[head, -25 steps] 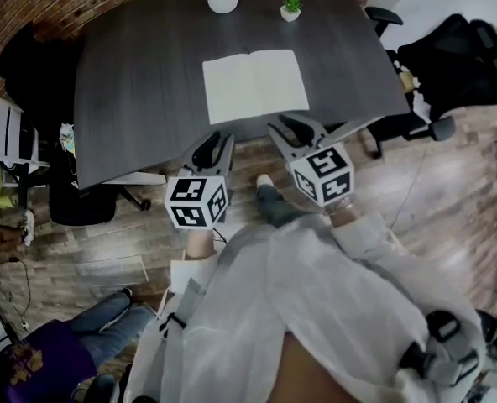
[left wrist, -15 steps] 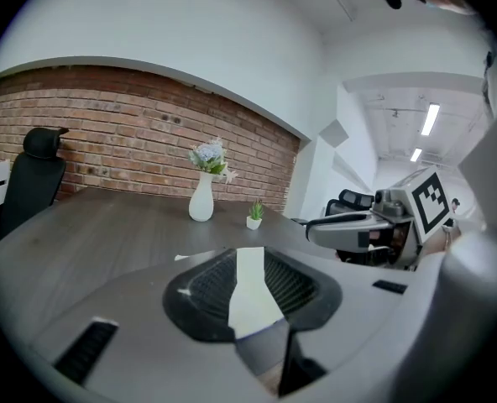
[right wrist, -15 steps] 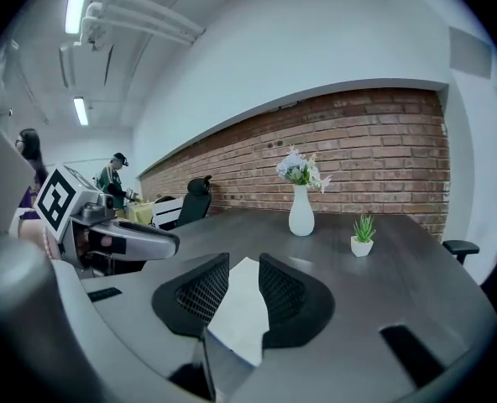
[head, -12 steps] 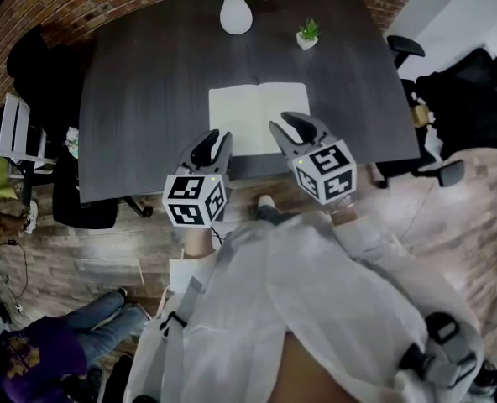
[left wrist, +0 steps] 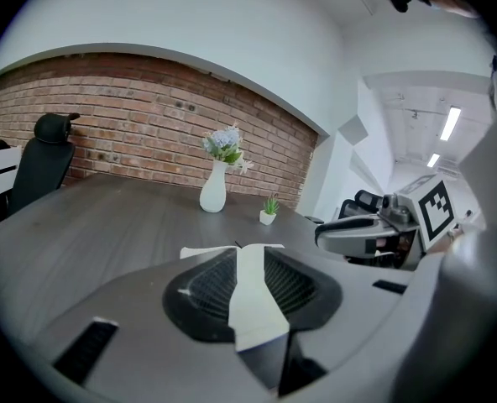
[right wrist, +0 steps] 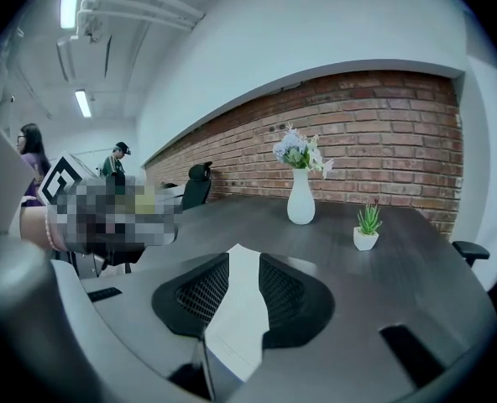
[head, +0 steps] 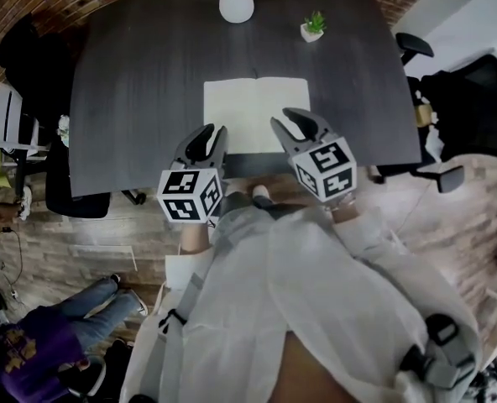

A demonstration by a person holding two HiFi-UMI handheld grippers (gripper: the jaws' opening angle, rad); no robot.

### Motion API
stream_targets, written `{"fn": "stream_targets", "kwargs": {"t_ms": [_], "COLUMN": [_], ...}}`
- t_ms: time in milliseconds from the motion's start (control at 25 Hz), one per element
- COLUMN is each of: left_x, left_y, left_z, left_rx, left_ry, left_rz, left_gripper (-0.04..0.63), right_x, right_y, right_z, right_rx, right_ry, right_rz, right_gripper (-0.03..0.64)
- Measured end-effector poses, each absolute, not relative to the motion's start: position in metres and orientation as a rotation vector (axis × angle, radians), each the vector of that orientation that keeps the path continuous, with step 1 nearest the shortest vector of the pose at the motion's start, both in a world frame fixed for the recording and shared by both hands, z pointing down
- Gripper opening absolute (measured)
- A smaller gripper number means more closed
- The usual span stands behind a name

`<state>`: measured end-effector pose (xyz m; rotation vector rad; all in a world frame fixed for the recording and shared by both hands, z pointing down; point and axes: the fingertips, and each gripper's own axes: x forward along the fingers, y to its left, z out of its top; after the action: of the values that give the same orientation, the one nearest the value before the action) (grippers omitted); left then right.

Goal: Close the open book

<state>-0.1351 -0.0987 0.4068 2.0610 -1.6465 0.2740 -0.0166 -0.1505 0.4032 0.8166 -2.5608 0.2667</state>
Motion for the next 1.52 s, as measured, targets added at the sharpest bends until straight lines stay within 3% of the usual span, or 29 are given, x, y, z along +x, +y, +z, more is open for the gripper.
{"fn": "stream_targets", "kwargs": {"t_ms": [1520], "left_x": [-0.177], "left_y": [-0.058], "left_z": [0.487], "left_rx": [1.986], "left_ry": [-1.441], "left_rz": [0.362], "left_gripper": [0.097], "right_x": [-0.065], "right_y": [-0.108], "right_z": [0.471], "right_rx": [0.592], "right_ry": [-2.321], "right_rz": [0.235], "right_gripper": [0.107]}}
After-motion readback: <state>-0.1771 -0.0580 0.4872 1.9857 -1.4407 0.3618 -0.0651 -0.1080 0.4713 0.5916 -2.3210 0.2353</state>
